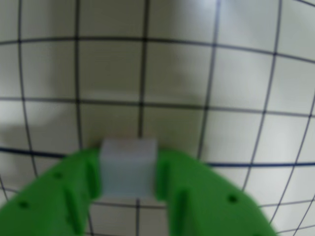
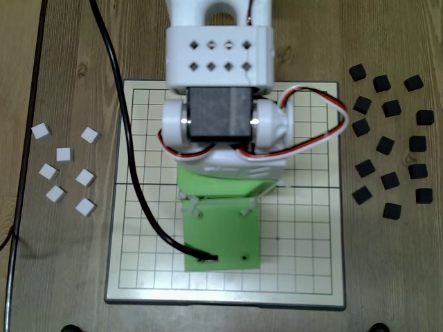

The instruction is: Grasp a White stone and put it on the board on position (0,0).

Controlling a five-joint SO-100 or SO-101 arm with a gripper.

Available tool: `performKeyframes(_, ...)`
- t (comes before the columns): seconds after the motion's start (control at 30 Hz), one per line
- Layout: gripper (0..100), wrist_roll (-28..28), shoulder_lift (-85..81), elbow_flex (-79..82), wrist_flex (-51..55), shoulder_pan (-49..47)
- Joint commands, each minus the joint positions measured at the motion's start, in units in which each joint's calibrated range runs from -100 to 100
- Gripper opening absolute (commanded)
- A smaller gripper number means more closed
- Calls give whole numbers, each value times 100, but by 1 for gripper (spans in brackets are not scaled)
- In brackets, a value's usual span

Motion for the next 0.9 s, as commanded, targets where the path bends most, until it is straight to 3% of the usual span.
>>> performKeyframes(0.0,6,10,-508,-2,29,48)
performKeyframes(0.87,11,10,-559,-2,219,12)
